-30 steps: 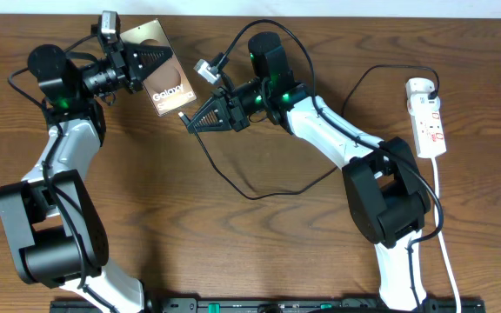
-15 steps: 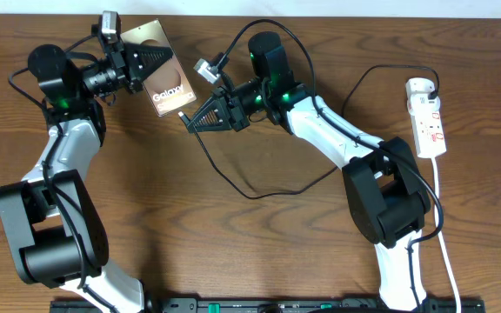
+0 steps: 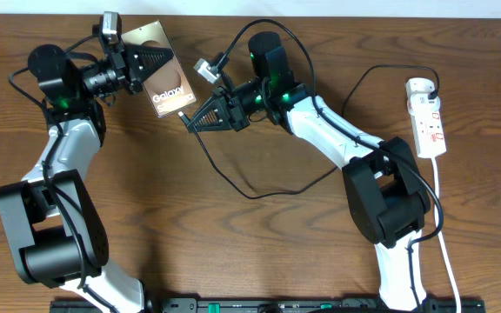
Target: Plug charger to phone and switch on socket
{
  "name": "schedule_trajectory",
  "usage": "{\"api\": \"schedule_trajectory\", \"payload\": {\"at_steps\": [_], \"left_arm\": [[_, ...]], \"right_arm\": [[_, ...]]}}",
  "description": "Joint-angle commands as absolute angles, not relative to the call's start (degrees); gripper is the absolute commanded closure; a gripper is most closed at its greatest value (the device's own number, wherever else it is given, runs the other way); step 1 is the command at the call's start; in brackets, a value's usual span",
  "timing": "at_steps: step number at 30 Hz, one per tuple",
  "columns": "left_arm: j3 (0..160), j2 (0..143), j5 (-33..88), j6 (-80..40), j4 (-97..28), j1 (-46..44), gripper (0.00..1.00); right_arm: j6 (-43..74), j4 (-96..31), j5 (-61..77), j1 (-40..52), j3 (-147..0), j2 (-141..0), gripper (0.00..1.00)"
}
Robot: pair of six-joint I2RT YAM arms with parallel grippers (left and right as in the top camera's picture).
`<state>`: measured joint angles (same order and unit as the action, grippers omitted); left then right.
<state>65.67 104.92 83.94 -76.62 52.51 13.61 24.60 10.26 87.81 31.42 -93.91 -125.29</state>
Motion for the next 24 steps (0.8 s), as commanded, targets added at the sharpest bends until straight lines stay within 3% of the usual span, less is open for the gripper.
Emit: {"api": "schedule_trajectory", "payload": {"at_steps": [1, 24], "left_arm": [[65.98, 104.42, 84.88, -76.12, 53.12, 13.26, 0.93], [65.98, 104.42, 84.90, -75.48, 53.30, 12.78, 0.93]], "right_arm": [[25.32, 10.52, 87.46, 31.05, -94.39, -125.82, 0.99], [29.17, 13.37, 86.26, 30.98, -94.39, -125.82, 0.99]]}}
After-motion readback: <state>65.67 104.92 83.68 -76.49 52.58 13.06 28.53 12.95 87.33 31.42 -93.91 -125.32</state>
